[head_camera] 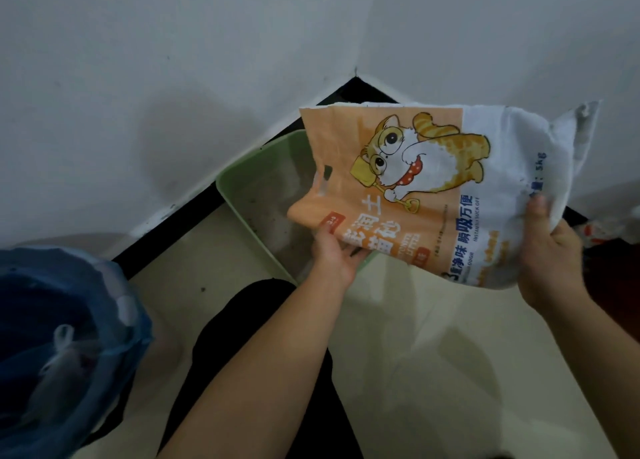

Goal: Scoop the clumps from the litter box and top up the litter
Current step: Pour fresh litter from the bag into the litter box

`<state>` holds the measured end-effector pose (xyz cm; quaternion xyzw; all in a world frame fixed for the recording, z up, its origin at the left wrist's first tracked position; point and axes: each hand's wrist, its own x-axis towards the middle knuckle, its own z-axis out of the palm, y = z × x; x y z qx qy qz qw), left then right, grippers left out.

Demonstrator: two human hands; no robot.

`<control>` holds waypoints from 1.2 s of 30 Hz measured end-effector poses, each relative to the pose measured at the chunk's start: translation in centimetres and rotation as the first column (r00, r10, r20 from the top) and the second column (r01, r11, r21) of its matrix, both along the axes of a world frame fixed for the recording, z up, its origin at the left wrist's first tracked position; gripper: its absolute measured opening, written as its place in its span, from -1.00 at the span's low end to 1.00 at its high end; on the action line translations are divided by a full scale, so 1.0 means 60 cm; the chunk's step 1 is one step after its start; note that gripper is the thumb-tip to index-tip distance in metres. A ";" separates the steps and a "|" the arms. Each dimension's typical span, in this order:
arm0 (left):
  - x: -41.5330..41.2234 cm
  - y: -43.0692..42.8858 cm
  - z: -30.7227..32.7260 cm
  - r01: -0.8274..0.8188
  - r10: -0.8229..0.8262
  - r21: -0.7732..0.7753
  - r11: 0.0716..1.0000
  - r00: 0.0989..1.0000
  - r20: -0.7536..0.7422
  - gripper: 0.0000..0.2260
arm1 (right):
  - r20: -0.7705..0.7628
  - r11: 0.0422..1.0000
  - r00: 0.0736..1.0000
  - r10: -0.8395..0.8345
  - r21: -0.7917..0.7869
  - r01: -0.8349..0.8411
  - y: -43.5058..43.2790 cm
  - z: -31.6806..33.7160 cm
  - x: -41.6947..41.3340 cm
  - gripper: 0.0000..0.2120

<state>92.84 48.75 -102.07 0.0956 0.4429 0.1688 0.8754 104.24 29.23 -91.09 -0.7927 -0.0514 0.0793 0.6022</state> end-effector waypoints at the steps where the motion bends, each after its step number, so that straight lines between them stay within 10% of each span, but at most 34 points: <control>1: -0.004 0.003 0.000 0.013 -0.013 0.019 1.000 1.000 -0.013 -0.71 | -0.007 1.000 1.000 0.000 0.017 0.000 -0.002 0.005 -0.002 -0.68; 15: -0.030 0.079 -0.034 0.427 -0.248 0.309 0.850 0.841 -0.480 -0.57 | -0.046 0.994 0.995 0.090 0.073 -0.086 -0.008 0.059 -0.006 -0.64; 22: -0.045 0.085 -0.036 0.727 -0.406 0.460 0.510 0.675 -0.616 -0.74 | -0.080 0.990 0.991 0.109 0.100 -0.100 -0.007 0.062 -0.017 -0.64; 36: 0.009 0.115 -0.060 0.648 -0.202 0.655 0.388 0.754 -0.625 -0.68 | -0.119 0.997 0.992 -0.048 -0.070 0.040 -0.042 0.003 0.032 -0.64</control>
